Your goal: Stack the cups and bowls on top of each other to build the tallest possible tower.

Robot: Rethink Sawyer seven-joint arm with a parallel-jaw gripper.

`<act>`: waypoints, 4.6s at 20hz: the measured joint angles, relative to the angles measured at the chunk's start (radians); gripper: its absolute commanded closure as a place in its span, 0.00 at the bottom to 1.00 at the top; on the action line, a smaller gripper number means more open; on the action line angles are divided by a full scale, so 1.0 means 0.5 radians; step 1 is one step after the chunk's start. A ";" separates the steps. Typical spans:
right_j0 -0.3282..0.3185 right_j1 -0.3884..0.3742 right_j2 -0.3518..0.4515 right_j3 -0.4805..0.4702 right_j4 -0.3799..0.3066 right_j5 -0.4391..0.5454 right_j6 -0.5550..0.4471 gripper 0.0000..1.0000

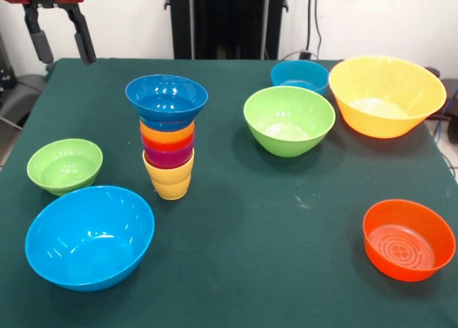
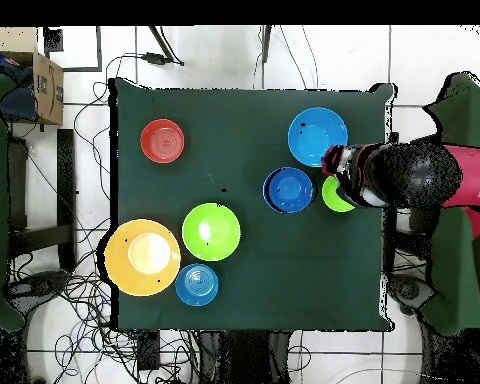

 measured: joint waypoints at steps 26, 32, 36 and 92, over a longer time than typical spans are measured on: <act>0.012 0.010 -0.008 -0.016 -0.022 -0.004 0.000 0.00; 0.013 0.072 -0.010 -0.042 -0.117 -0.059 0.000 0.00; 0.012 0.133 -0.013 -0.051 -0.204 -0.108 0.000 0.00; -0.135 0.566 -0.170 -0.082 -0.561 -0.368 -0.041 0.00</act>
